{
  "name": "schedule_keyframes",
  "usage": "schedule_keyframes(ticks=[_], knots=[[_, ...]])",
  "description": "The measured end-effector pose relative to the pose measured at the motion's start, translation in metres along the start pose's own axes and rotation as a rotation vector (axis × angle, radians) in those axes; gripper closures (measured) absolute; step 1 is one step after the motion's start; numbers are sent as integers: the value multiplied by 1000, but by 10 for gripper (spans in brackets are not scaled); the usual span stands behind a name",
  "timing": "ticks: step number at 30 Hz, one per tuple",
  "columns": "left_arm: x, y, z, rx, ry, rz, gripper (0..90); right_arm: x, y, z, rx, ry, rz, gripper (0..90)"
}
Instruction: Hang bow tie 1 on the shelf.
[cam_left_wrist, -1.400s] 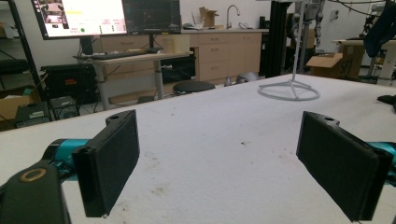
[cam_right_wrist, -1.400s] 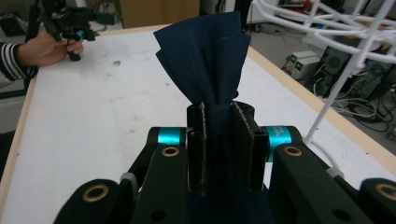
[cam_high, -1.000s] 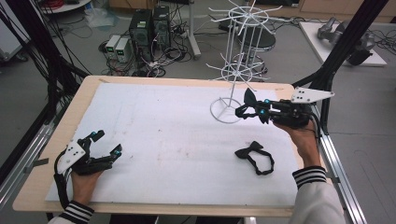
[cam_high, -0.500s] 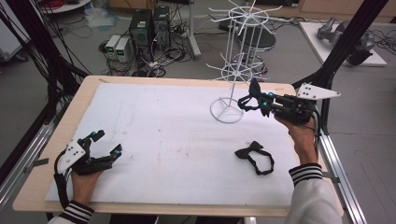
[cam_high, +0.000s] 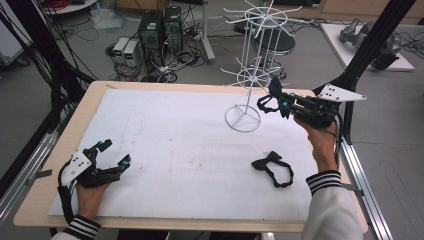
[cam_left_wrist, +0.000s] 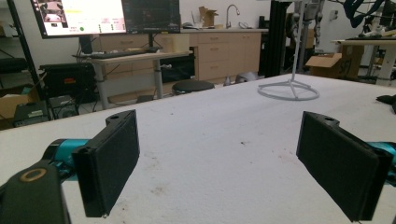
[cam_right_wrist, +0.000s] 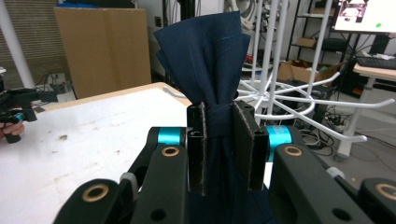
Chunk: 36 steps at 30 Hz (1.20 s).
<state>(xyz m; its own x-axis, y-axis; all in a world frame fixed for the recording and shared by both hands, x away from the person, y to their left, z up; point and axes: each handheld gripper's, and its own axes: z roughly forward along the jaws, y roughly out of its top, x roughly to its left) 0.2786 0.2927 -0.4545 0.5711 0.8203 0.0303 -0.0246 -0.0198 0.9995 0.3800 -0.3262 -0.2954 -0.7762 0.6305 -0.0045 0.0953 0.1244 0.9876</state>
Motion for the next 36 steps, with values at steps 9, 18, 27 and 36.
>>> schedule_keyframes(ticks=[9, 18, 27, 36], knots=[[0, 0, 0, 2, -1, 0, 137, -5, 3, 4, -8, -23, 17, 765], [1, 0, 0, 2, -1, -3, 137, -12, 11, 14, -7, -45, 19, 763], [1, 0, 0, 1, -2, -4, 137, -15, 10, 15, -6, -57, 24, 762], [1, 0, 0, 2, -2, -4, 137, -16, 12, 15, 2, -107, 17, 758]])
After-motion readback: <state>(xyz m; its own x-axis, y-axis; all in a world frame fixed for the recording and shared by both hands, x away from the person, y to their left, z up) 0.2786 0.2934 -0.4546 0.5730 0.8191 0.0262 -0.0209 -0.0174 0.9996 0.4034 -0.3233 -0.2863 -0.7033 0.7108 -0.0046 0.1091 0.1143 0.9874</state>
